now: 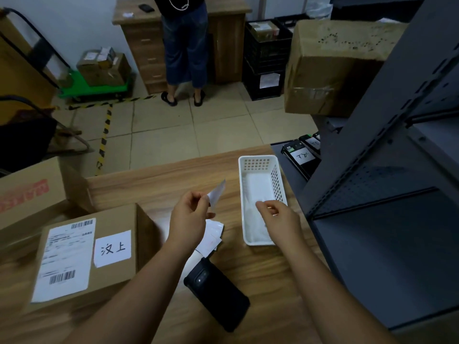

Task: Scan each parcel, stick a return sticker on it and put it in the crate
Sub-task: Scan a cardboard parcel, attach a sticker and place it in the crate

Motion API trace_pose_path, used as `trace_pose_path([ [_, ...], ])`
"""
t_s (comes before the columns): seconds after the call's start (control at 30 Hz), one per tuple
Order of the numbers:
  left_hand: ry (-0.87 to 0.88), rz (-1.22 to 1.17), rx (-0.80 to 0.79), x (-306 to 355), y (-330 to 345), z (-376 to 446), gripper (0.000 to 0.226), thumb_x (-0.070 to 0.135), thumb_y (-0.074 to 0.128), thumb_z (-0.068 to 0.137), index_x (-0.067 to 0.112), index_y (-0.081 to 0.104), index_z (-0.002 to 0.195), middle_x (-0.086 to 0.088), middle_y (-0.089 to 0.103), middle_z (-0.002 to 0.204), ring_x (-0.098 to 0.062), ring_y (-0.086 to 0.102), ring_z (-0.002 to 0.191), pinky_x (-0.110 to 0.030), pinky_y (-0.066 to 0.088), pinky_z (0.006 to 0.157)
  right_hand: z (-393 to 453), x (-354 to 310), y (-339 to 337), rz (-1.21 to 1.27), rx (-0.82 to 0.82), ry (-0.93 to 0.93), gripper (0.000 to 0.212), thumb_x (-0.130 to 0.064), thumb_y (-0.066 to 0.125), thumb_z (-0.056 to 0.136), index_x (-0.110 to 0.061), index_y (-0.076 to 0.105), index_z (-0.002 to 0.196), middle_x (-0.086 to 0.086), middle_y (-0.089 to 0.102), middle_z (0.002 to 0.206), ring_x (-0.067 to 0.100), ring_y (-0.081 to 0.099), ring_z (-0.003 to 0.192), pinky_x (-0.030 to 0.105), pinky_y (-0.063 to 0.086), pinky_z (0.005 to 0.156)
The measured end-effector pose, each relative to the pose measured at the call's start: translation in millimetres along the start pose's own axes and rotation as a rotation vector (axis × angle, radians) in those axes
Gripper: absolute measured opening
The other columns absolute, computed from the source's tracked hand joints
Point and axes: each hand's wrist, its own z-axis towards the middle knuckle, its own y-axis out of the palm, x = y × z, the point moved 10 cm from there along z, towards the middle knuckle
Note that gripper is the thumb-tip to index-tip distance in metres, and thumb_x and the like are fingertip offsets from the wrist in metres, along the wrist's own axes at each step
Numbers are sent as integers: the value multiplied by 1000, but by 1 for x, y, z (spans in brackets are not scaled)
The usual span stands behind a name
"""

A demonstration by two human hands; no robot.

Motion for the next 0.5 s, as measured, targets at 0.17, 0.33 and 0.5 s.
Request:
trace_pose_path([
  [0.17, 444, 448, -69, 34, -6, -27, 14, 14, 59, 94, 25, 64, 88, 15, 65, 87, 1, 61, 86, -11, 45, 74, -36, -50, 84, 518, -446, 152, 33, -44, 61, 93, -14, 71, 102, 9, 73, 101, 24, 70, 90, 29, 54, 70],
  [0.33, 692, 669, -7, 30, -56, -46, 24, 35, 61, 85, 18, 68, 101, 14, 60, 106, -6, 54, 101, -18, 40, 92, -43, -62, 122, 477, -347, 154, 10, -10, 60, 91, -13, 69, 90, 9, 73, 92, 15, 63, 72, 23, 50, 55],
  [0.5, 82, 317, 219, -24, -167, -44, 13, 26, 71, 87, 34, 62, 93, 11, 65, 92, -4, 60, 86, -18, 48, 73, -77, -80, 193, 346, -595, 79, 12, -11, 64, 91, -1, 68, 95, 3, 61, 76, 12, 51, 67, 21, 43, 49],
])
